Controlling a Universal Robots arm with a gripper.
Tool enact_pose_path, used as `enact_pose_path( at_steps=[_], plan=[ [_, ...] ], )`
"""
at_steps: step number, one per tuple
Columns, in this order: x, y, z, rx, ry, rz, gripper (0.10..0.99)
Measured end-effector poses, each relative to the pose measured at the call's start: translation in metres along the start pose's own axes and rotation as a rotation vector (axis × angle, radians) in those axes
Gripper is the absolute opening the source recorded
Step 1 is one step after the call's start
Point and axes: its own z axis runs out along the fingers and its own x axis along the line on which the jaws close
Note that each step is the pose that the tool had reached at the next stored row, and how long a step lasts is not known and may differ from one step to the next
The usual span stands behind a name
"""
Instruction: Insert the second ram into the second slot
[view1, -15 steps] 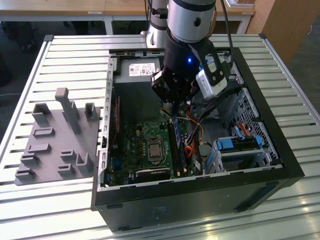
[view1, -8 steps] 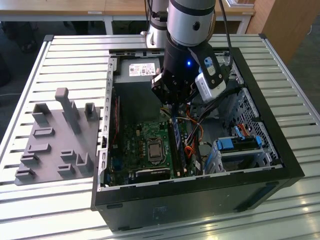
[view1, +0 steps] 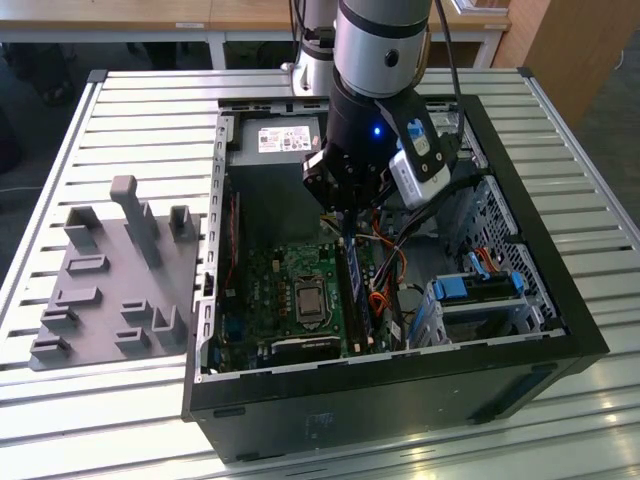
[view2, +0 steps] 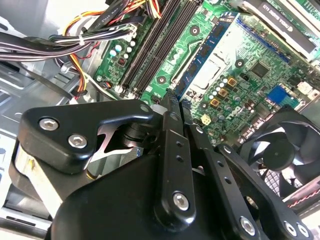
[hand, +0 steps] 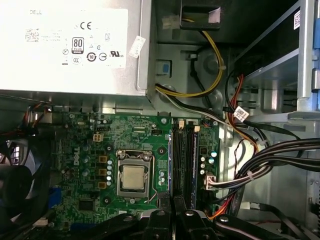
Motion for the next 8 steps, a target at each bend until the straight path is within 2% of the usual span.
enact_pose_path(
  at_steps=[8],
  plan=[
    [0.0000, -0.0001, 0.0034, 0.000, 0.0000, 0.000, 0.137]
  ],
)
